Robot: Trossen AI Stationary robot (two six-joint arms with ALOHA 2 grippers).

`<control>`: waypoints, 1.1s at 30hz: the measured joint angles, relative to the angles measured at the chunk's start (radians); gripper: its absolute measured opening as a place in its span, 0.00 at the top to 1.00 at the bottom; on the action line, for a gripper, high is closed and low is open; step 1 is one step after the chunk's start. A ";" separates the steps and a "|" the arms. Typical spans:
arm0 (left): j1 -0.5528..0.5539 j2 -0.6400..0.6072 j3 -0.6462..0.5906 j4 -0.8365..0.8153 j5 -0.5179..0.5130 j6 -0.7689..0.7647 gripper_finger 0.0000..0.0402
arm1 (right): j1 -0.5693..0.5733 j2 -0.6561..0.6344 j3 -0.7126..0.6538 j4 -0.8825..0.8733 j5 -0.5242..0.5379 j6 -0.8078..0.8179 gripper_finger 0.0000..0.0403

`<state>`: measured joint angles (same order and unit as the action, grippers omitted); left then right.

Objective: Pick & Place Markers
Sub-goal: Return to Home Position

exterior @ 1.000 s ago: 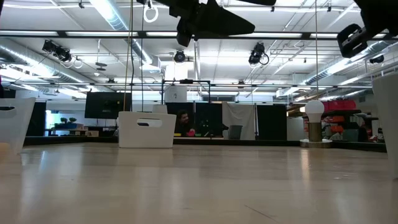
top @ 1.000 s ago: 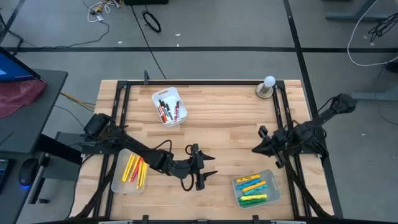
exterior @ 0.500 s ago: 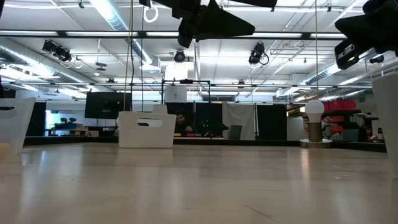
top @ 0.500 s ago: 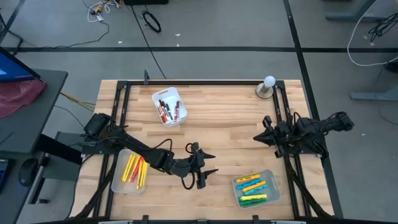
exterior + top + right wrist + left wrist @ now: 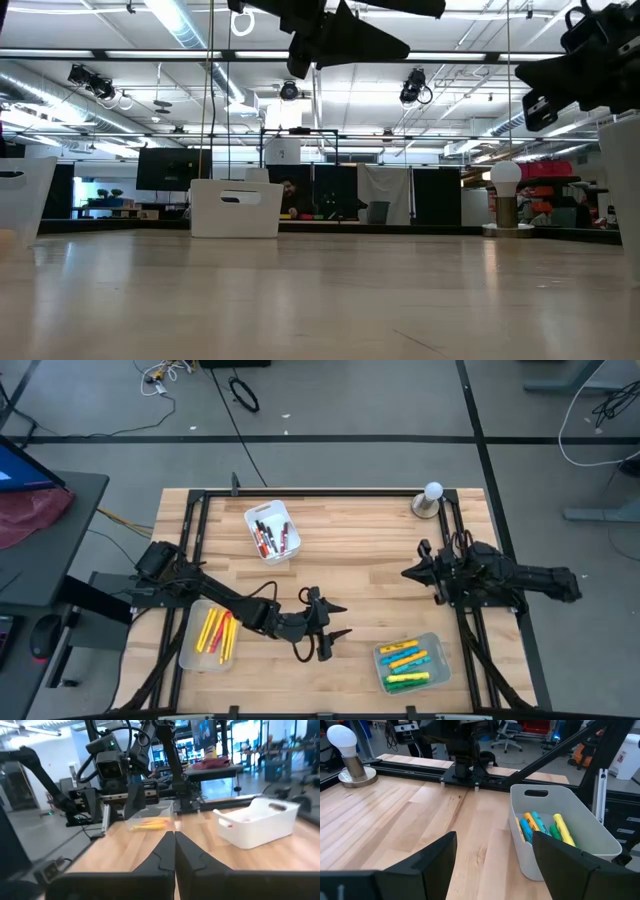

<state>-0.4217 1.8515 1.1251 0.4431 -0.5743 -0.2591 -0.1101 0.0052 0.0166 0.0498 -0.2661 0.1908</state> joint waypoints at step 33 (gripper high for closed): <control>0.004 0.000 -0.197 0.264 0.026 0.062 0.65 | 0.006 0.120 0.000 -0.004 0.056 0.088 0.93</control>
<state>-0.4179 1.8515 0.9281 0.7074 -0.5488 -0.1969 -0.1042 0.1248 0.0170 0.0462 -0.2101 0.2786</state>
